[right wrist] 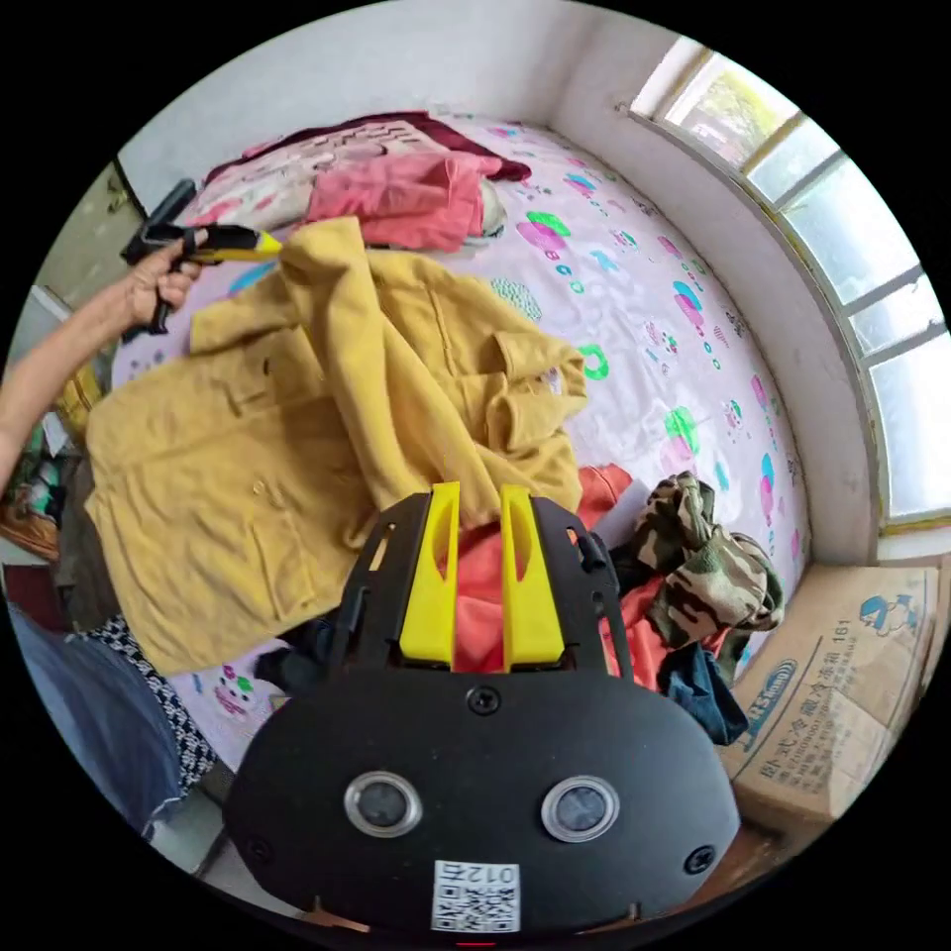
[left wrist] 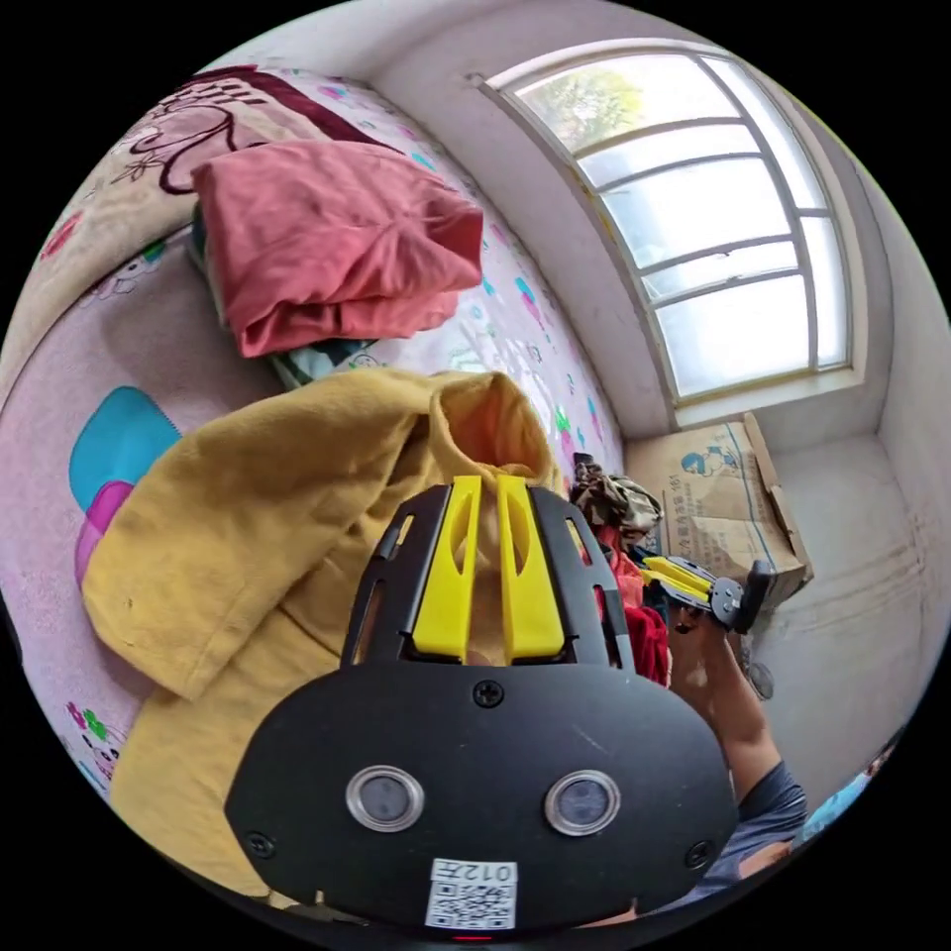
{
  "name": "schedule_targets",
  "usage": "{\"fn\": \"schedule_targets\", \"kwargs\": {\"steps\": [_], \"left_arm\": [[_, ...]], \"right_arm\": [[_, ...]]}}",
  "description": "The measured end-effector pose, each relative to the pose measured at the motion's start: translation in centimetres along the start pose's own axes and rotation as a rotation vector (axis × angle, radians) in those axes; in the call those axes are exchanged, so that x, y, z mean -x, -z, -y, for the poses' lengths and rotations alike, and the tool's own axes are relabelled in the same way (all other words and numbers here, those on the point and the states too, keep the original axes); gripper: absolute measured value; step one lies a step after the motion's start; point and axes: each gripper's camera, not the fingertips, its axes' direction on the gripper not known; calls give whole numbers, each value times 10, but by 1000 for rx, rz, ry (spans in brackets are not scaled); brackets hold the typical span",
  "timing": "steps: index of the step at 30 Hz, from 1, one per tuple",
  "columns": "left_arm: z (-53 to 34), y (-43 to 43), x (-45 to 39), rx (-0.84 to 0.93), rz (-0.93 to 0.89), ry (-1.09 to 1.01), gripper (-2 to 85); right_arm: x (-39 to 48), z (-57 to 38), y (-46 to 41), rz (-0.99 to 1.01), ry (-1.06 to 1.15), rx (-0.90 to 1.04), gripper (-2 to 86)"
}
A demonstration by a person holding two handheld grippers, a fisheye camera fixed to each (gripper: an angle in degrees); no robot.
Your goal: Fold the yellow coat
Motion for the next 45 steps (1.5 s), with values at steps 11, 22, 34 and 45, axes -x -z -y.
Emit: {"fn": "schedule_targets", "kwargs": {"steps": [11, 22, 34, 45], "left_arm": [[-95, -60, -80, 81, 85, -580, 3], [-187, -196, -192, 277, 142, -990, 2], [-216, -221, -168, 285, 205, -887, 12], [-47, -194, -115, 251, 337, -652, 79]], "right_arm": [[34, 40, -112, -143, 366, 97, 76], [-52, 13, -152, 204, -7, 203, 16], [-52, -116, -145, 191, -227, 94, 30], [127, -134, -89, 221, 94, -133, 98]]}}
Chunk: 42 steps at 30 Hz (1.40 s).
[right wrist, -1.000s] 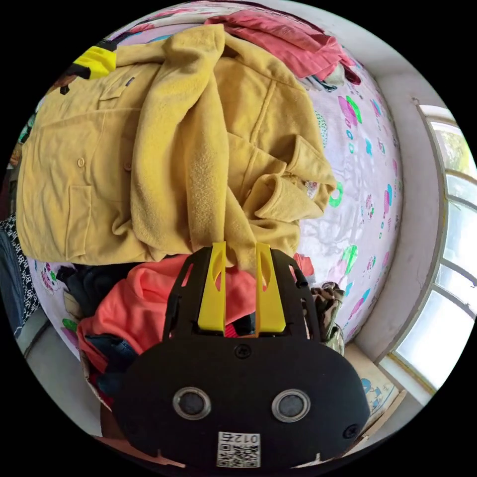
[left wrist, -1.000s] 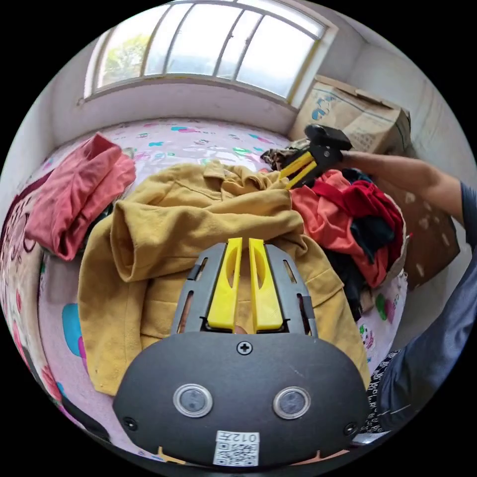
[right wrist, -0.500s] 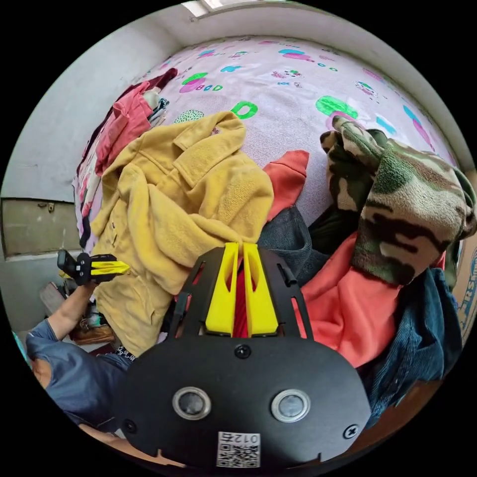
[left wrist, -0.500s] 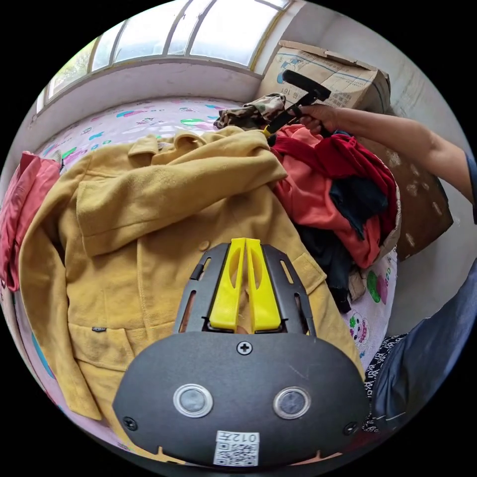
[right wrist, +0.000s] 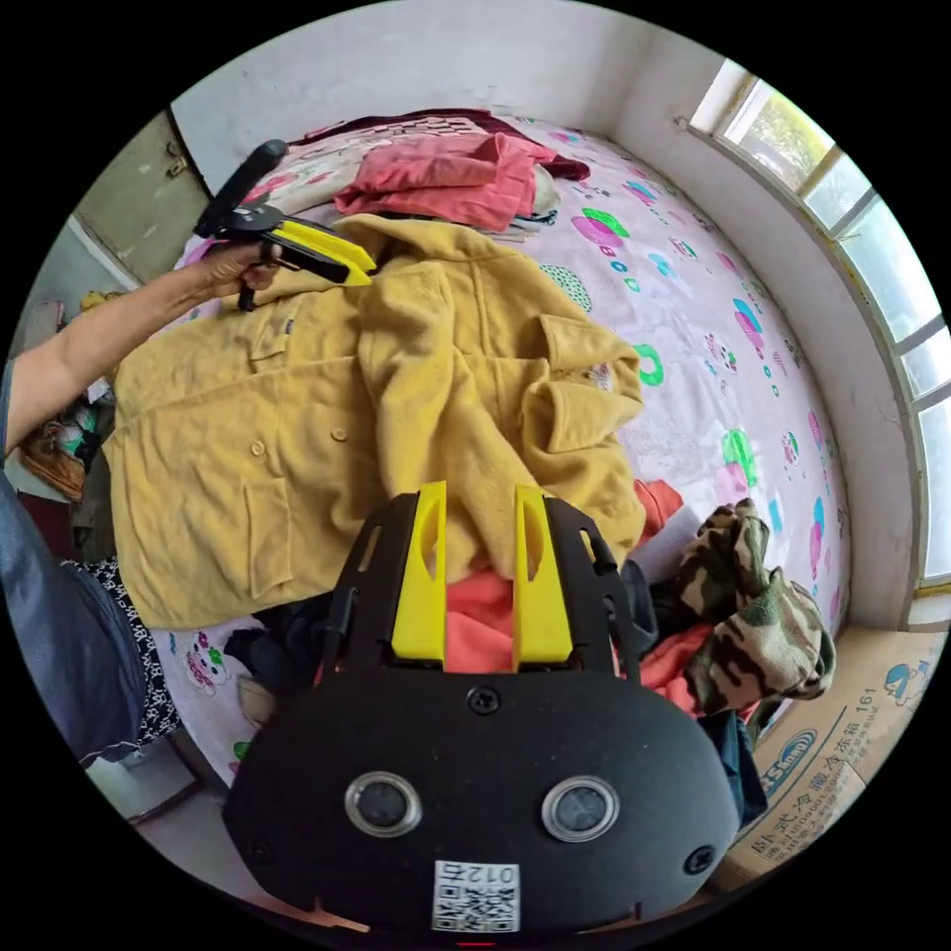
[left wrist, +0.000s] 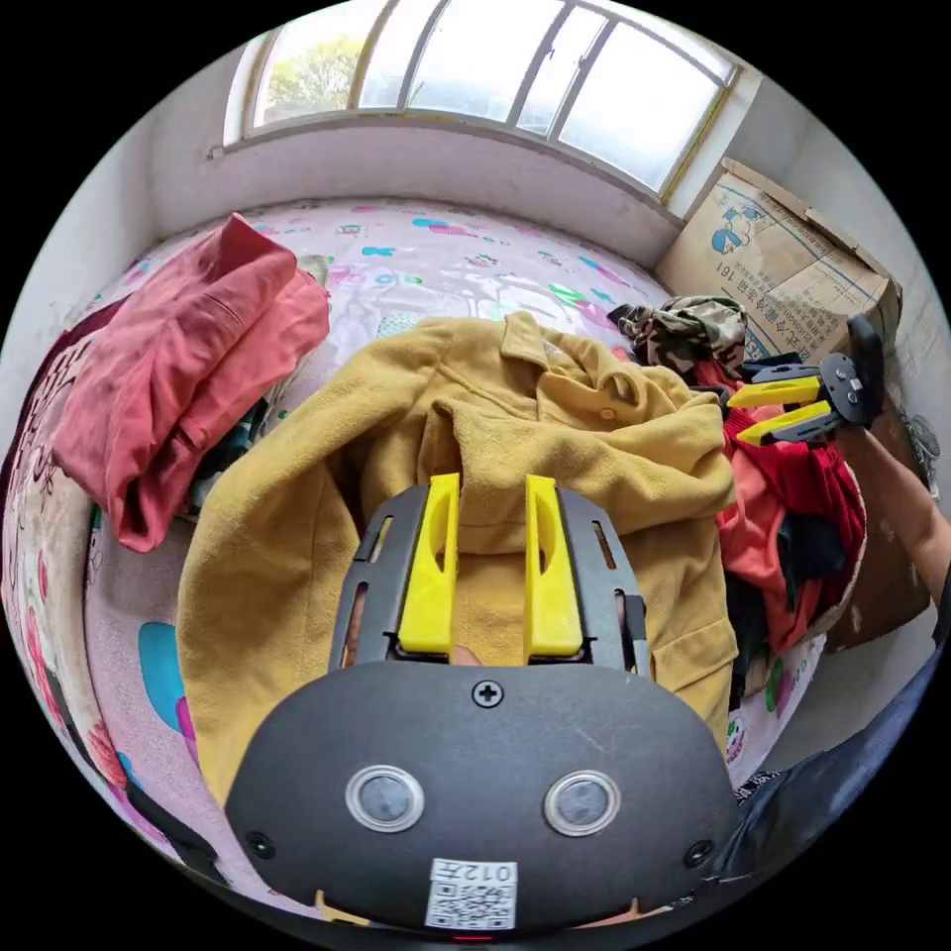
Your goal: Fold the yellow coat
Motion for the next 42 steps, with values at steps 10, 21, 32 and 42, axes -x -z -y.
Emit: {"fn": "schedule_targets", "kwargs": {"steps": [10, 21, 32, 42], "left_arm": [[31, -30, 3, 206, 12, -125, 14], [50, 85, 13, 44, -72, -503, 0], [-57, 25, 55, 74, 63, -361, 0], [-95, 37, 76, 14, 25, -308, 1]], "right_arm": [[108, -51, -65, -359, 30, 22, 32], [202, -102, -73, -413, 3, -76, 21], [107, -102, 5, -340, 9, -211, 39], [-55, -11, -93, 93, 153, 250, 101]]}}
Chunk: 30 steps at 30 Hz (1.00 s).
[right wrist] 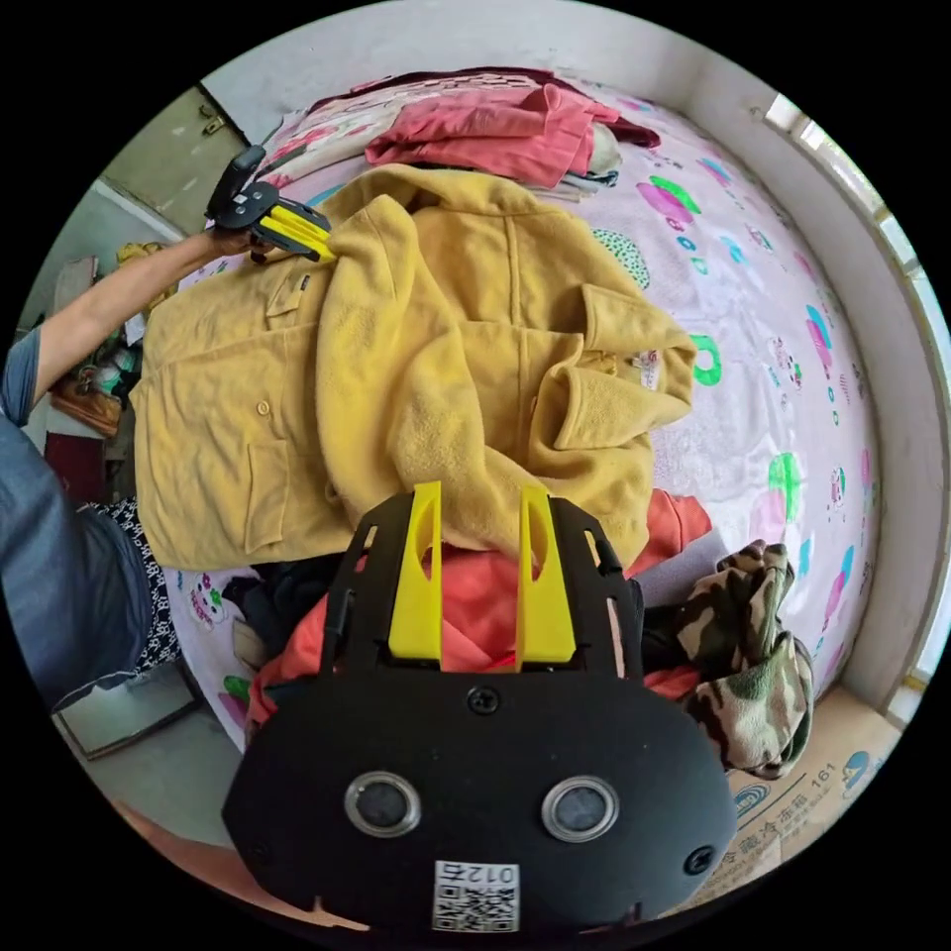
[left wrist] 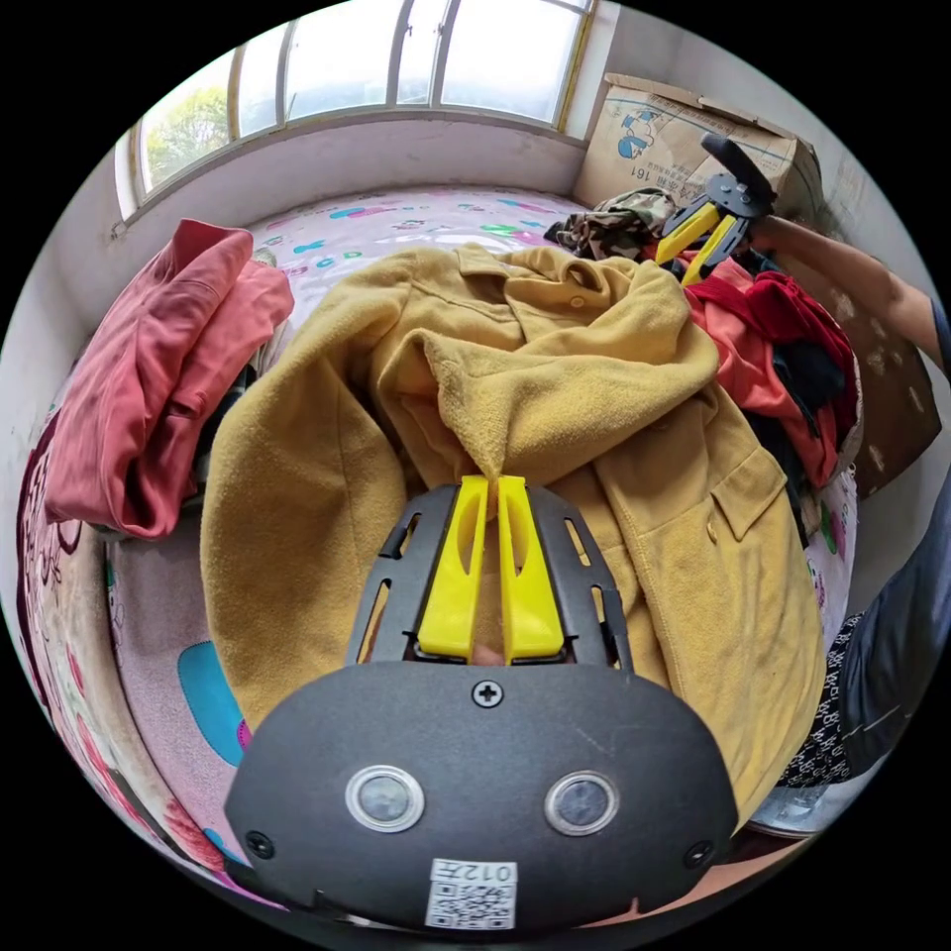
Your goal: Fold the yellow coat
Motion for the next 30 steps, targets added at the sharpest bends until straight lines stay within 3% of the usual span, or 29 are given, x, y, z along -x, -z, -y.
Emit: {"fn": "schedule_targets", "kwargs": {"steps": [4, 9, 11, 14, 17, 21, 24, 30], "left_arm": [[-3, 1, 5, 4, 2, 4, 0], [22, 11, 14, -54, 8, -52, 0], [36, 9, 17, -72, -30, -69, 1], [48, -24, 27, 103, -107, -62, 3], [44, -25, 28, 76, -89, -48, 7], [39, -15, 31, 46, -82, -54, 25], [33, -13, 34, 37, -66, -38, 47], [27, -12, 45, 34, -103, -12, 78]], "right_arm": [[-29, 9, -24, 29, -48, 58, 32], [-100, -76, -13, 146, -398, -91, 13], [-100, -97, -25, 159, -435, -90, 13], [-82, -93, -52, 135, -392, -10, 19], [-66, -75, -47, 4, -314, 35, 34], [-55, -45, 6, -102, -244, -117, 78], [-47, 4, 12, -40, -137, -214, 90], [-59, 109, -51, 41, -49, -161, 110]]}}
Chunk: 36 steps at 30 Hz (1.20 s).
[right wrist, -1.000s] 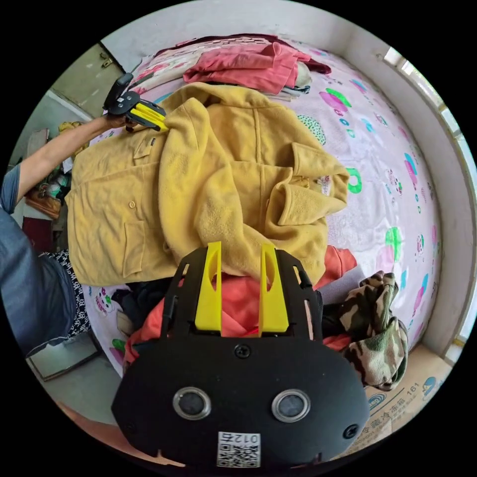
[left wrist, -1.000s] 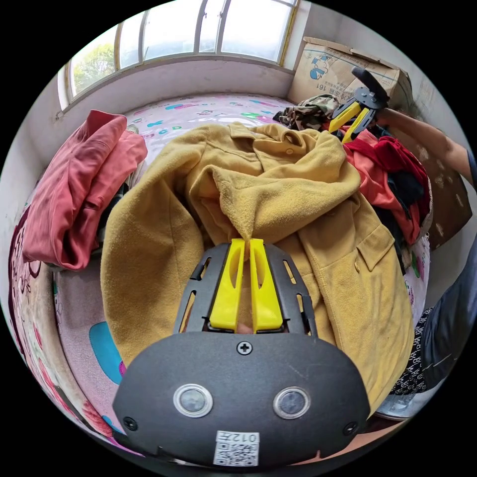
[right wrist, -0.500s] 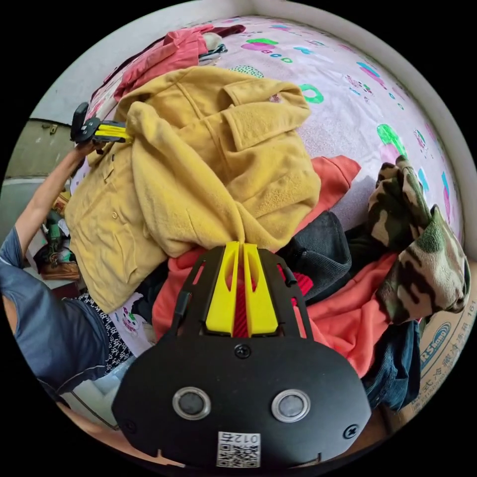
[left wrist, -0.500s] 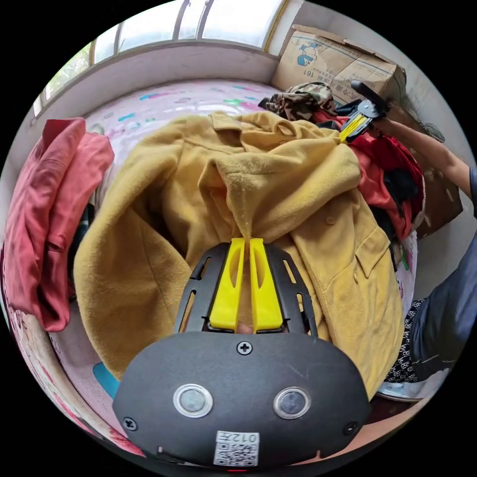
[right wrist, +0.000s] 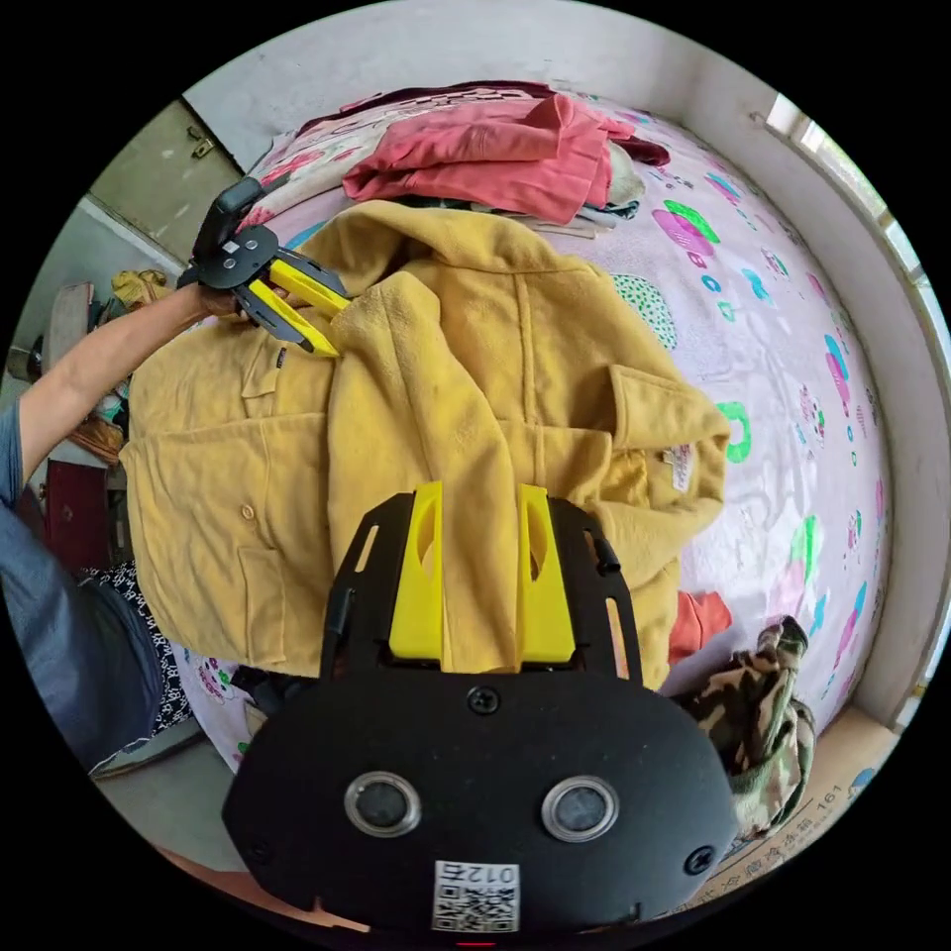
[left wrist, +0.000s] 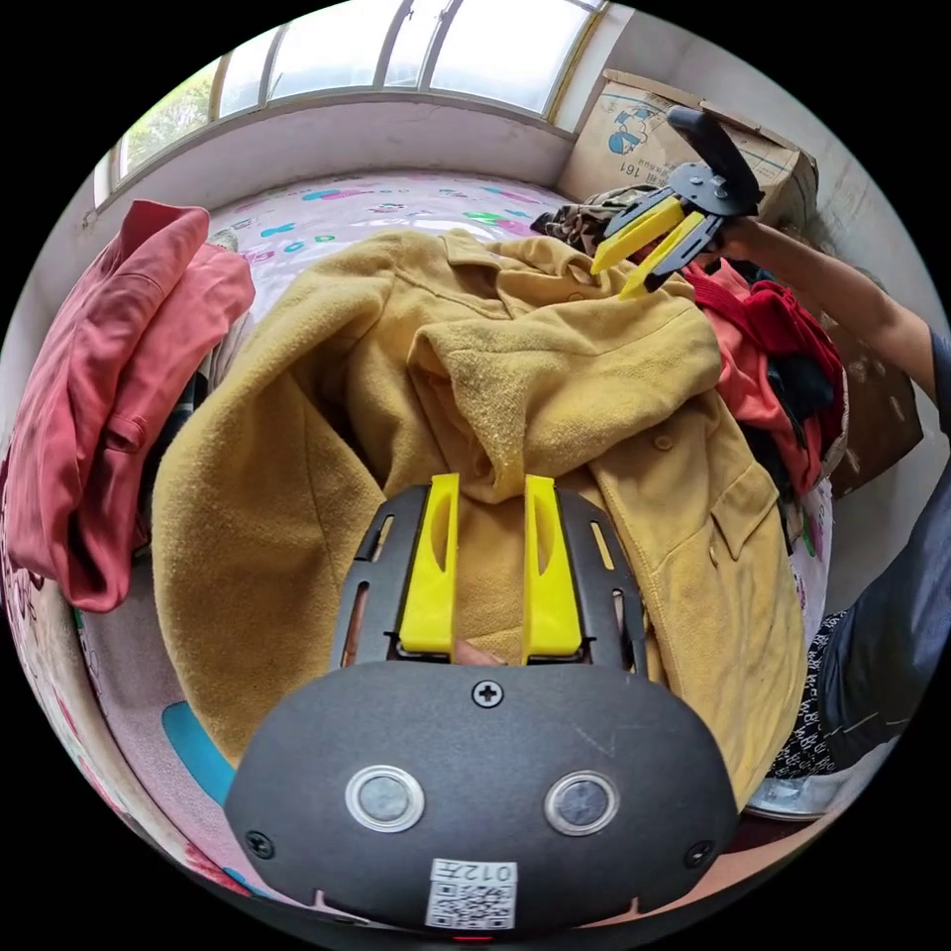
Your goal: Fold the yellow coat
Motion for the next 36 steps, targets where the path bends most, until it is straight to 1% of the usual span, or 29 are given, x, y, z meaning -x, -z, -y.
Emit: {"fn": "schedule_targets", "kwargs": {"steps": [1, 3, 5, 6, 10, 11, 12, 13, 15, 17, 20, 22, 23, 24, 27, 29, 31, 33, 34, 35, 36], "left_arm": [[0, 0, 0, -1, -1, -1, 78], [0, -1, 0, 3, 9, -11, 73], [1, -2, -2, 4, 19, -26, 64], [2, -3, -4, -1, 18, -34, 55], [5, -6, -8, -8, 18, -56, 31], [6, -6, -10, -6, 20, -62, 24], [8, -4, -12, -12, 31, -74, 18], [10, -2, -13, -14, 39, -83, 16], [22, 3, -16, -9, 61, -126, 11], [37, 9, -14, -31, 89, -147, 10], [66, 20, 6, -72, 115, -101, 15], [81, 17, 21, -46, 113, -27, 22], [88, 11, 29, 12, 125, 27, 28], [89, 9, 32, 32, 141, 56, 34], [73, 18, 32, 30, 145, 87, 49], [55, 29, 35, 12, 162, 119, 59], [36, 48, 36, -63, 179, 156, 68], [28, 71, 12, -211, 212, 88, 54], [32, 72, 4, -230, 208, 55, 46], [46, 68, -15, -231, 180, -29, 29], [66, 56, -31, -197, 157, -105, 22]], "right_arm": [[-3, 7, -5, 12, -5, -8, 112], [-20, 32, -16, 109, -50, -58, 114], [-33, 47, -25, 191, -78, -67, 112], [-40, 56, -34, 261, -88, -53, 110], [-39, 69, -60, 361, -71, 30, 69], [-31, 66, -61, 313, -48, 46, 45], [-24, 58, -51, 245, -33, 3, 30], [-24, 54, -44, 225, -43, -20, 26], [-31, 27, -5, 195, -125, -175, 17], [-36, 8, 21, 164, -174, -262, 14], [-39, -4, 41, 47, -260, -344, 13], [-40, 1, 33, 1, -333, -342, 15], [-39, 10, 19, -32, -349, -306, 18], [-35, 20, 2, -59, -348, -250, 22], [-27, 34, -16, -93, -348, -212, 46], [-26, 28, -2, -82, -362, -267, 64], [-25, 11, 23, -101, -373, -338, 69], [-10, -19, 57, -132, -336, -415, 44], [-3, -26, 62, -129, -312, -412, 39], [12, -37, 66, -136, -278, -373, 27], [30, -49, 64, -152, -234, -314, 21]]}}
